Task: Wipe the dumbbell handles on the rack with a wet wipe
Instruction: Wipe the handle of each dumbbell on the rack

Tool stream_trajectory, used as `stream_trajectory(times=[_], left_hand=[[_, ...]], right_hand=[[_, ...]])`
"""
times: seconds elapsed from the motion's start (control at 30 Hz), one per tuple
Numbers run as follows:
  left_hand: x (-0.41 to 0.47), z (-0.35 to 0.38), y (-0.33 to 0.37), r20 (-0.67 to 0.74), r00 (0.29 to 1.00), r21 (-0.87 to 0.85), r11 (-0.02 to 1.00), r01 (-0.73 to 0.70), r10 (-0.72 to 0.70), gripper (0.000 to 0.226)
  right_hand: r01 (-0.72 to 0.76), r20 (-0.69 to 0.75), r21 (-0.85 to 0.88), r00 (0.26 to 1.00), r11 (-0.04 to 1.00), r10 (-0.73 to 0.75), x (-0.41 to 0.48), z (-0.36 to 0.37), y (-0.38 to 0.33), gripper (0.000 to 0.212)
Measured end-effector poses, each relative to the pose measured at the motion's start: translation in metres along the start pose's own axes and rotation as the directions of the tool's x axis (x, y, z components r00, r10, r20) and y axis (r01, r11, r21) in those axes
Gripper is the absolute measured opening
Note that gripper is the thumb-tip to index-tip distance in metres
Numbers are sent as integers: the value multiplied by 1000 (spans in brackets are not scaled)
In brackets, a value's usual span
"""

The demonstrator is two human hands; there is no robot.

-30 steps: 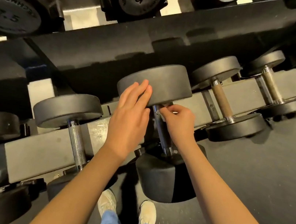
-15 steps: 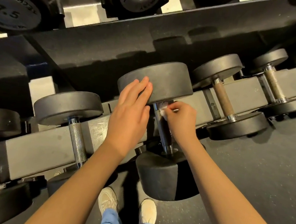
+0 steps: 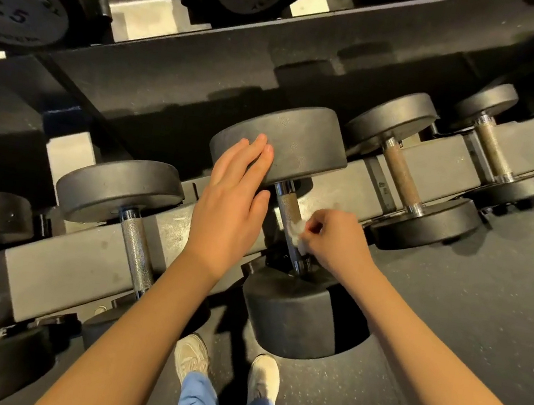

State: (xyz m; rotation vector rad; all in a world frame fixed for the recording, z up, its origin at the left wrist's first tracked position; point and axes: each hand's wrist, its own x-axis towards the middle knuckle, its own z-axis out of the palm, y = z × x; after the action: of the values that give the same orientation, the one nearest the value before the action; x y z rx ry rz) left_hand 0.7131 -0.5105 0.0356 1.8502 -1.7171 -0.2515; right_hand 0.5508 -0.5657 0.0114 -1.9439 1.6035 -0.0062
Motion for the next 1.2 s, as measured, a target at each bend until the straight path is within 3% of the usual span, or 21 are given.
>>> stream_trajectory(times=[0.07,0.1,0.2,0.27,0.37,0.43,0.57,0.6,0.73,0.83,0.9,1.0,1.07,1.13,1.2], left_hand=[[0,1,0,-6,1000,-17,1000,3,-3,56],[0,2,0,-12,1000,-23,1000,7,-7,56],[-1,4,1,-23,1000,-34,999,12,-13,56],[-1,4,0,-19,1000,-32,999,7,-8,56],[-1,4,-2,-18,1000,-22,1000,-8,7,56],[-1,5,-1,-23,1000,-32,999,-9,8,56],[-2,7,1,-47,999,-41,999,-7,5,57],[-1,7,1,-51,999,-37,999,-6,5,57],[-2,4,1,-41,999,-32,999,-11,10,58],[-2,4,2,-42,999,-31,999,-15,14,57],[-2,5,3,-51,999,-35,999,-11,10,57],[-3,5,5,-69,998,-42,999,-13,10,56],[-3,5,6,-80,997,-40,999,-17,13,56],[-3,4,6,-80,997,-40,999,-17,14,57],[-3,4,4,-70,997,-33,999,-26,23,57]], right_hand=[[14,171,-92,985,996,2,-11,-5,8,13],[12,185,-83,983,997,3,-13,-6,9,15],[14,-74,137,997,990,-3,2,-6,-6,11],[15,-258,309,964,951,69,20,-3,-24,8],[-11,-333,392,931,920,153,28,8,-33,13],[-19,-279,343,953,939,121,16,10,-25,14],[-67,32,23,997,997,67,-6,3,3,4],[-68,47,-6,997,998,68,-5,1,5,4],[13,-210,283,977,959,49,12,1,-12,9],[41,-263,377,963,926,64,16,9,-21,7],[2,-196,313,979,950,62,5,9,-12,9],[-13,57,-30,998,999,15,-12,3,5,7],[18,125,-142,992,990,-1,-14,-1,5,5],[18,19,0,1000,1000,-18,-6,-3,-4,5],[26,-192,243,981,970,22,10,-2,-16,6]])
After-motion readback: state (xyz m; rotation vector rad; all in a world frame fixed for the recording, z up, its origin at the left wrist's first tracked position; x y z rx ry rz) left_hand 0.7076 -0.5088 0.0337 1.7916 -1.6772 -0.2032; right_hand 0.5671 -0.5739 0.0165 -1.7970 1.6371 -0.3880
